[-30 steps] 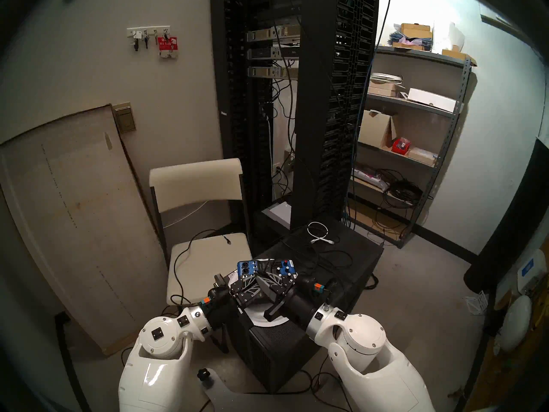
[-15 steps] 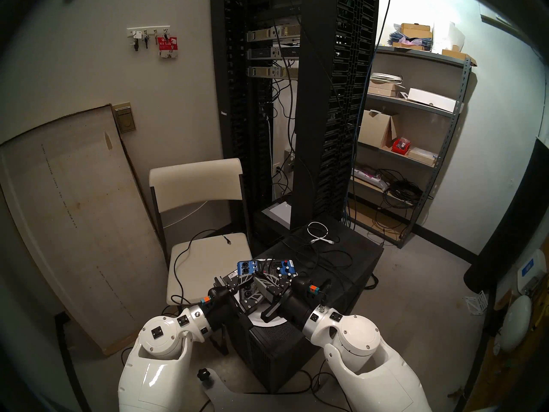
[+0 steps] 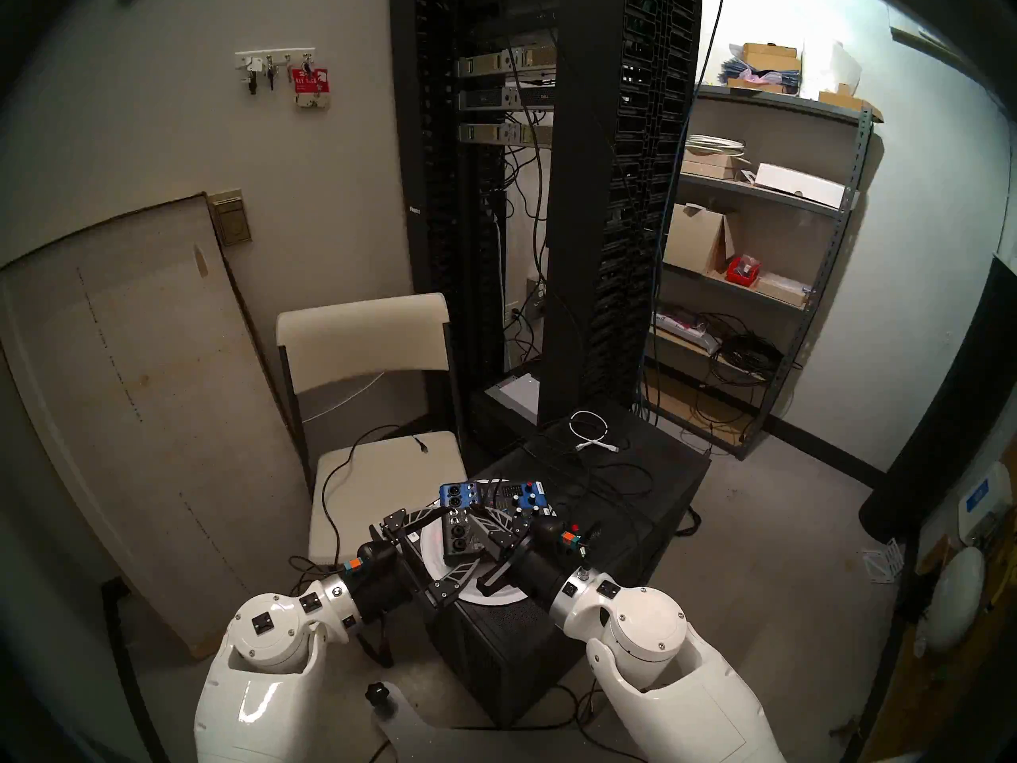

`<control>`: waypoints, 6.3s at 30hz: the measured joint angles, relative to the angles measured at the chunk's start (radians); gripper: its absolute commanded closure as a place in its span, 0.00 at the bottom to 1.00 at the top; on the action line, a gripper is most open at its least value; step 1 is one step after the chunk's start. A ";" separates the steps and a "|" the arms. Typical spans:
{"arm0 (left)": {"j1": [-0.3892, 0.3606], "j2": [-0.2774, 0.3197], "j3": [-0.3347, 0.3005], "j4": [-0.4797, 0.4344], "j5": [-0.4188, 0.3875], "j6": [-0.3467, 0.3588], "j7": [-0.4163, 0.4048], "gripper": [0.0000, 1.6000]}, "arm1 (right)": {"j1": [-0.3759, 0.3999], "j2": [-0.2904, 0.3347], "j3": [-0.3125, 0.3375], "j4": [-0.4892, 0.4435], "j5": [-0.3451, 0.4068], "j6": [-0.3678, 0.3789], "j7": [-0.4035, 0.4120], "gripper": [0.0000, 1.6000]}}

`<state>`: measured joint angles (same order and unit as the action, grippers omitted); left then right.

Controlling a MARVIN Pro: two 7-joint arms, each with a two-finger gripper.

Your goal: Insert aux cable

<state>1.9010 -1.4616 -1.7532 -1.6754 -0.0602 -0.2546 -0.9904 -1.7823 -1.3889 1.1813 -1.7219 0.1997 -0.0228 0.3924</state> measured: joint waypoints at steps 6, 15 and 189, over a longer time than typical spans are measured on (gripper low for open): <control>0.013 0.006 -0.047 -0.006 -0.015 0.000 0.003 0.00 | 0.011 -0.010 -0.007 0.021 -0.019 -0.029 -0.012 1.00; 0.009 -0.011 -0.077 -0.006 -0.014 0.001 0.056 0.00 | 0.026 -0.030 -0.042 0.086 -0.066 -0.089 -0.041 1.00; -0.021 -0.049 -0.065 0.005 0.120 -0.007 0.169 0.00 | 0.111 -0.054 -0.093 0.288 -0.105 -0.250 -0.112 1.00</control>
<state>1.8802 -1.5102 -1.8179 -1.6704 0.0600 -0.2618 -0.8216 -1.6715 -1.4432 1.0882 -1.4338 0.0952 -0.2725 0.2802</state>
